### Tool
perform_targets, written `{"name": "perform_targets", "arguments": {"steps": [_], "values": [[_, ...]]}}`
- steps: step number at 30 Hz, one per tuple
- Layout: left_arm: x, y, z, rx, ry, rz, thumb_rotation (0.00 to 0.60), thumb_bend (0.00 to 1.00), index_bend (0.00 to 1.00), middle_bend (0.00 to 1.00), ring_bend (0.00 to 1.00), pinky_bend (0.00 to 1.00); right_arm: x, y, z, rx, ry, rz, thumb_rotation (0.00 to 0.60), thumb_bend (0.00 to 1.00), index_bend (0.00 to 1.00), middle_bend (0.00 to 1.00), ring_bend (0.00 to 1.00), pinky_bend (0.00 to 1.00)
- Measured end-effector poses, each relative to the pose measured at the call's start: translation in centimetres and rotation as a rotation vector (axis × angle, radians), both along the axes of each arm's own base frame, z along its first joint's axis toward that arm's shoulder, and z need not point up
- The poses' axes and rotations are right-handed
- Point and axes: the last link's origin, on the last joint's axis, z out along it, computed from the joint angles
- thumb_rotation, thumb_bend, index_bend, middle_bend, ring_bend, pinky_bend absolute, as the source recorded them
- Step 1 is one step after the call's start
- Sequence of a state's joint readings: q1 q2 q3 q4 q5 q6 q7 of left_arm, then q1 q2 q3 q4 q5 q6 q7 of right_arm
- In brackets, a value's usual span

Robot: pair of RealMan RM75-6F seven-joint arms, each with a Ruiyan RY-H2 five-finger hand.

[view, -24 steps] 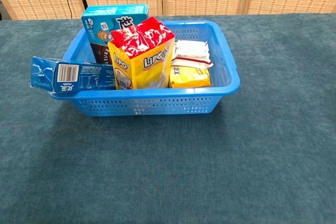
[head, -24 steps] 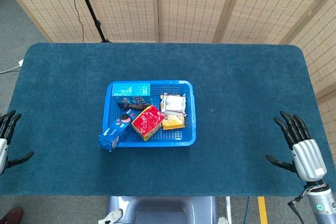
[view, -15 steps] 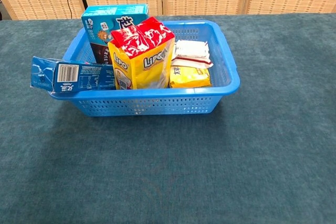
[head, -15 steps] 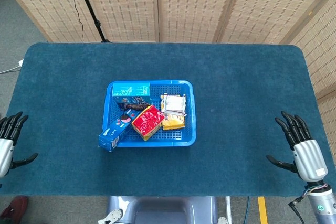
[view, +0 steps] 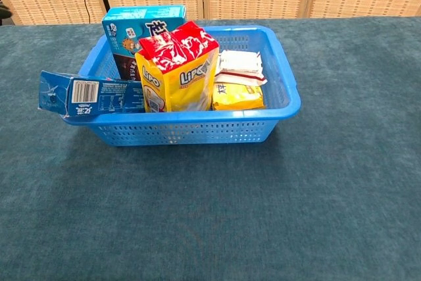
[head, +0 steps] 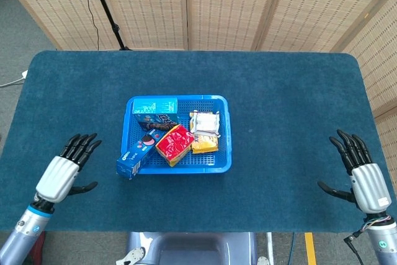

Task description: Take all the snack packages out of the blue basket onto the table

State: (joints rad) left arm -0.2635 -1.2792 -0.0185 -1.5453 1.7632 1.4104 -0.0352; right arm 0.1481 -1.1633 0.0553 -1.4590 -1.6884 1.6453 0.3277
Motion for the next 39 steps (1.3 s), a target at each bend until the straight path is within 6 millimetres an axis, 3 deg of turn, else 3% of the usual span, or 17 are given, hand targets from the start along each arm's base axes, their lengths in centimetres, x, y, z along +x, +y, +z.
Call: {"name": "perform_targets", "arguments": {"steps": [6,11,17,23,27,32,35,39], "values": [[2.5,1.2,-2.1,0.01,0.009,-0.046,0.6,0.0,0.0,0.0,0.01,0.09,-0.1,-0.1,0.2,-0.002,-0.009,-0.003,0.6,0.0,0.03,0.0,0.0,0.0],[3.5,2.1,-3.5,0.025,0.025,-0.033,0.6,0.0,0.06,0.05,0.09,0.19,-0.2,-0.2,0.3,0.0,-0.016,-0.01,0.6,0.0,0.02,0.0,0.0,0.0],[3.7,2.8,-4.8,0.028,0.045,-0.017,0.6,0.0,0.26,0.2,0.23,0.31,-0.3,-0.3,0.5,-0.001,-0.026,-0.017,0.6,0.0,0.01,0.0,0.0,0.0],[4.5,3.2,-5.4,0.04,0.036,-0.034,0.6,0.09,0.57,0.44,0.43,0.43,-0.3,-0.3,0.4,0.003,-0.031,-0.018,0.6,0.0,0.01,0.0,0.0,0.0],[4.7,3.2,-5.2,0.073,0.008,-0.045,0.6,0.2,0.66,0.51,0.49,0.45,-0.4,-0.3,0.4,0.005,-0.03,-0.019,0.6,0.0,0.01,0.0,0.0,0.0],[4.8,3.3,-4.4,0.11,-0.032,-0.059,0.6,0.23,0.67,0.52,0.49,0.45,-0.4,-0.3,0.4,0.011,-0.031,-0.019,0.6,0.0,0.0,0.0,0.0,0.0],[5.1,3.2,-3.2,0.15,-0.083,-0.083,0.6,0.23,0.67,0.52,0.5,0.46,-0.4,-0.3,0.5,0.009,-0.033,-0.02,0.6,0.0,0.0,0.0,0.0,0.0],[5.3,2.9,0.3,0.248,-0.174,-0.141,0.6,0.23,0.67,0.52,0.5,0.46,-0.3,-0.3,0.4,0.012,-0.034,-0.02,0.6,0.0,0.0,0.0,0.0,0.0]]}}
